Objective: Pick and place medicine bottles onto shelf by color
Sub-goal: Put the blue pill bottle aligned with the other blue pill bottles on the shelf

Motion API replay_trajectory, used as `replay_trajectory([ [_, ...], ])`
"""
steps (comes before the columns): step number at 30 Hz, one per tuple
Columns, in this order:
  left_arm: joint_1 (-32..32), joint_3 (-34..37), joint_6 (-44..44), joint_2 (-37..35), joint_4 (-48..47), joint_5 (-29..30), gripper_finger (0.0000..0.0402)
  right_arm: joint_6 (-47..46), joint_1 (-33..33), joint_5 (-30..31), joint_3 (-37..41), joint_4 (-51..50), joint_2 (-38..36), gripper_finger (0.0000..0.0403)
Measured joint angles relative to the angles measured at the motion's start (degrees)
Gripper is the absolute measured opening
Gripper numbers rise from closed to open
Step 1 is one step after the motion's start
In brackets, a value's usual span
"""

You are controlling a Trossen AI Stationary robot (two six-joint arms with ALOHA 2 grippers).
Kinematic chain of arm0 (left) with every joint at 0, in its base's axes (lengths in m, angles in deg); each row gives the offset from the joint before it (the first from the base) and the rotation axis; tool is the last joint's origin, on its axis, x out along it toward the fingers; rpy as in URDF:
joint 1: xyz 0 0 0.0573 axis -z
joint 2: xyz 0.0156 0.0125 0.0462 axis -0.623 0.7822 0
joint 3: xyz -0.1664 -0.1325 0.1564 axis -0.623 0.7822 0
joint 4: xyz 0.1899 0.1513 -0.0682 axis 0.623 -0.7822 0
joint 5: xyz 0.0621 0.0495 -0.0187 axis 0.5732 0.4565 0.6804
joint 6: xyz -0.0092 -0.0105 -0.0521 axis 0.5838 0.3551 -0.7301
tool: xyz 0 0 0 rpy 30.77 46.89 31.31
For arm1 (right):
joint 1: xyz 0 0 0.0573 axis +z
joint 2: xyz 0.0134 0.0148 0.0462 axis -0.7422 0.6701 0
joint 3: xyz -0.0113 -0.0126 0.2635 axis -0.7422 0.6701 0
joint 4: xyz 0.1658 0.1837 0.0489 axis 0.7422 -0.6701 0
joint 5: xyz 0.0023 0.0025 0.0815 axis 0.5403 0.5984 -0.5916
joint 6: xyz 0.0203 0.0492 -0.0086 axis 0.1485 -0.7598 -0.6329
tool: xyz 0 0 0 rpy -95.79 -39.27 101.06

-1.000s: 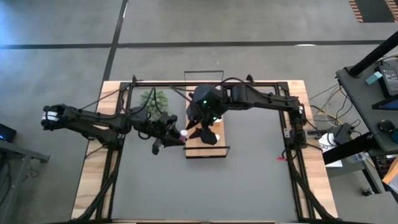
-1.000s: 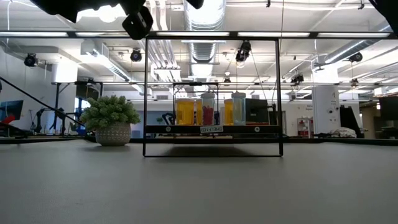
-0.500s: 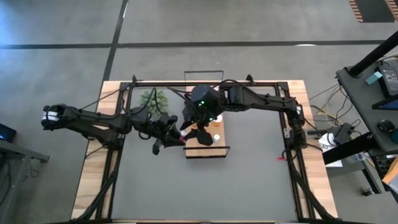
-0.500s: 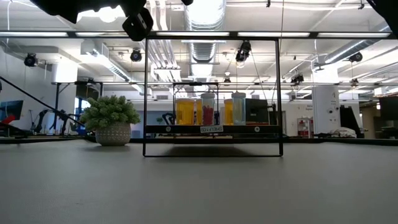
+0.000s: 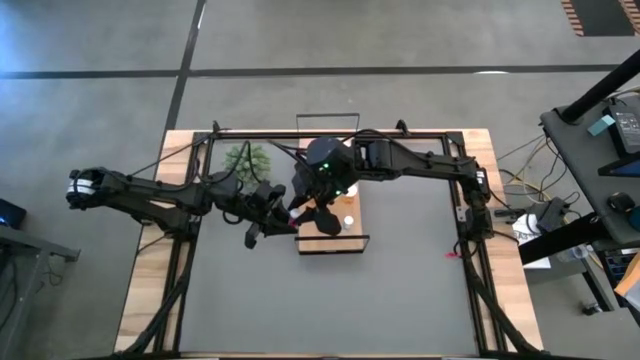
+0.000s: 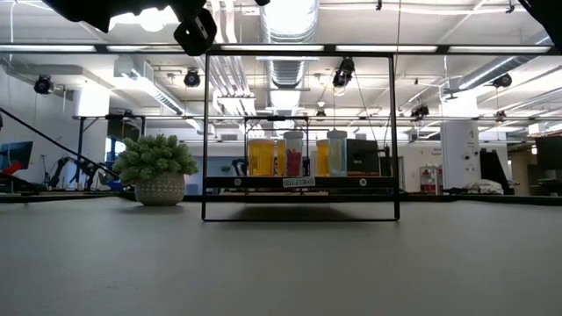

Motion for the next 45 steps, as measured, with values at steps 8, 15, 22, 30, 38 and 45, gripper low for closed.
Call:
replay_trajectory([
  [8,0.0,0.01,0.05,0.0,0.74,0.06,0.008,-1.2,-0.02,0.02,0.0,0.23,0.0,0.0134],
  [15,-0.02,0.11,2.32,0.0,2.22,0.55,0.008,-2.13,-0.02,0.02,0.0,0.51,-0.09,0.0121],
  [22,-0.06,-0.24,3.02,0.02,2.16,0.95,0.008,-2.21,-0.04,0.02,0.0,0.23,-0.11,0.0122],
  [30,-0.09,-0.2,2.55,0.02,2.66,1.2,0.008,-2.28,-0.09,0.03,-0.02,0.14,-0.11,0.0106],
  [38,-0.17,-0.27,1.15,-0.07,3.82,2.47,0.0139,-2.36,-0.66,0.02,0.05,-1.77,-0.36,0.0106],
  [45,-0.97,-0.72,1.1,-0.07,3.34,5.81,0.0204,-1.77,-2.33,0.06,0.09,-3.77,-1.76,0.0106],
])
